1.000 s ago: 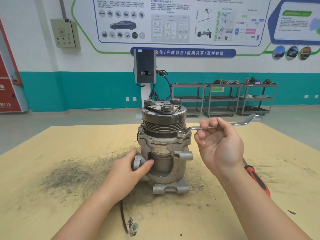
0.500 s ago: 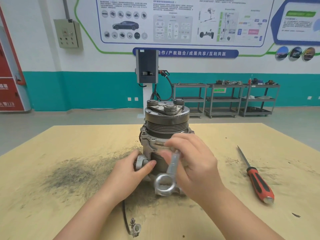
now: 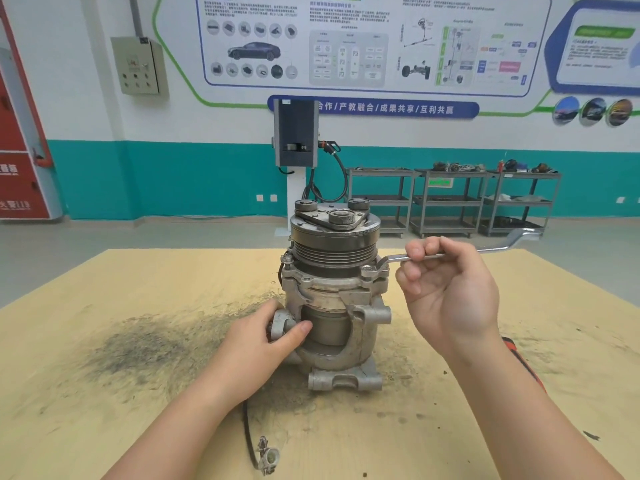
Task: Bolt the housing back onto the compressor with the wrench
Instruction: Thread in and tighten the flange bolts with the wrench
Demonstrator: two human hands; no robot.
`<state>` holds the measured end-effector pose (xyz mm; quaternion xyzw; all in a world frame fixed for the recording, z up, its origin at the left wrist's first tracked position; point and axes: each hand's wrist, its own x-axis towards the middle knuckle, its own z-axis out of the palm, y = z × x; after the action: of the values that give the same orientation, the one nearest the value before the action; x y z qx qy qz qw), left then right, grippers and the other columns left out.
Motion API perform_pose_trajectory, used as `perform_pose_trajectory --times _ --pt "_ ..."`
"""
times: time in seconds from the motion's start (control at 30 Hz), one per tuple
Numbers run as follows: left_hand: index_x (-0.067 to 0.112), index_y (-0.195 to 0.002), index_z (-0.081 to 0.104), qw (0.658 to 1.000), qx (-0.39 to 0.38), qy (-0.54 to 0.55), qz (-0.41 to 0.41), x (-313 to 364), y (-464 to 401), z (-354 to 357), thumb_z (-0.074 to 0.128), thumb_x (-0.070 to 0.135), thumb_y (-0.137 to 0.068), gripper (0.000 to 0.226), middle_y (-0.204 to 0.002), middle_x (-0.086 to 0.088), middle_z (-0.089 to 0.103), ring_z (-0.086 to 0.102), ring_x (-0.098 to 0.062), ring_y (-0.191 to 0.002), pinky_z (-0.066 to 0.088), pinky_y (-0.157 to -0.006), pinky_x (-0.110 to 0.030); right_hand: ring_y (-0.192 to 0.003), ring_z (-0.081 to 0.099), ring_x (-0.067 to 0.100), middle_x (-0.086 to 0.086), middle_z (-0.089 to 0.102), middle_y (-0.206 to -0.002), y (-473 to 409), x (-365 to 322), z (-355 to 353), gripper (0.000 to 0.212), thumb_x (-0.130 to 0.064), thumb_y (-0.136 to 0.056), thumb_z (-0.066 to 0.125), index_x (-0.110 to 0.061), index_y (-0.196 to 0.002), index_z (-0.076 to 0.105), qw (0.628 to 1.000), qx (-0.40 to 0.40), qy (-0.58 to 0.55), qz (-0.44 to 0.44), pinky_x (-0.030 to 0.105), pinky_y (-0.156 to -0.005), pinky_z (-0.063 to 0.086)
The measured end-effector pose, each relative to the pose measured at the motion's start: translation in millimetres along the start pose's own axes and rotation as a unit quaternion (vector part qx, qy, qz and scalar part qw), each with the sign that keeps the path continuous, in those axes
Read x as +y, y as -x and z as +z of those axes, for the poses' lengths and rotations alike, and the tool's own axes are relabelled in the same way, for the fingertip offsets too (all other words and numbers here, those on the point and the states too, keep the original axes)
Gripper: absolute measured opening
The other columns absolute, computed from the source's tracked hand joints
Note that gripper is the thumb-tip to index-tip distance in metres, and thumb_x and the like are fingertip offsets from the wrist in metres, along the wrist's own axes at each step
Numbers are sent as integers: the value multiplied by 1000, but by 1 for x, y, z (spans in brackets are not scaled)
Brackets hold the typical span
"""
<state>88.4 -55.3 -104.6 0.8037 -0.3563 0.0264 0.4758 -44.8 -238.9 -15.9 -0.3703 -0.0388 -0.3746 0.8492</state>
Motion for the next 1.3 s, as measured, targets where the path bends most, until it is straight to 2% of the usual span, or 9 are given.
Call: perform_pose_trajectory --times 0.17,0.3,0.37,0.6,0.8,0.9,1.0,1.2,1.3 --pt "46 -81 50 1000 0 -5 0 0 1 0 48 86 -69 42 -75 27 68 59 12 -62 40 -56 -7 -52 52 18 2 58 -66 17 25 -5 36 -17 -95 41 -23 -65 59 968 -34 125 -215 23 -49 41" --pt "33 -79 51 1000 9 -7 2 -3 -3 1 57 75 -75 43 -65 23 65 55 8 -52 38 -52 -9 -77 60 21 6 63 -81 29 50 -4 27 -17 -99 51 -3 -82 67 725 -189 445 -491 29 -70 49" --pt "32 -79 51 1000 9 -4 0 -5 -4 2 60 69 -78 39 -65 21 64 55 8 -51 38 -51 -10 -81 61 20 8 65 -87 29 50 -3 27 -19 -97 55 3 -88 68 678 -197 501 -501 29 -75 51" --pt "26 -81 52 1000 11 -16 -6 -5 -1 1 62 62 -84 38 -74 16 66 55 4 -56 38 -54 -10 -55 56 16 -2 65 -72 23 16 7 40 -20 -97 41 -27 -69 68 938 -49 194 -284 22 -51 44" --pt "22 -82 54 1000 15 -18 -11 -2 -1 2 63 57 -85 36 -68 18 64 52 6 -51 37 -51 -9 -47 48 17 8 58 -63 4 6 1 48 -9 -97 38 -14 -55 59 998 0 25 -54 23 -43 38" --pt "22 -82 53 1000 11 -15 -12 0 0 3 64 52 -88 32 -65 23 64 54 10 -52 37 -53 -8 -47 47 18 9 55 -65 1 9 -5 40 -12 -96 40 -13 -59 55 999 9 -8 -33 23 -43 37" --pt "24 -81 53 1000 11 -12 -11 0 0 2 63 55 -87 34 -69 21 65 56 8 -54 38 -52 -8 -50 51 19 5 60 -66 11 23 -7 37 -14 -92 41 -19 -61 60 976 -35 96 -191 22 -47 40" --pt "28 -87 58 1000 10 0 -11 -1 0 1 61 63 -81 35 -78 19 70 61 5 -63 41 -55 -8 -76 61 23 11 64 -81 30 51 -4 34 -18 -100 50 4 -79 66 719 -178 449 -500 32 -68 51" --pt "27 -86 58 1000 11 20 -14 0 0 0 57 73 -73 47 -80 13 71 62 3 -65 42 -56 -9 -76 62 23 10 64 -80 32 45 -1 37 -21 -101 46 1 -78 64 744 -170 425 -487 37 -66 51"
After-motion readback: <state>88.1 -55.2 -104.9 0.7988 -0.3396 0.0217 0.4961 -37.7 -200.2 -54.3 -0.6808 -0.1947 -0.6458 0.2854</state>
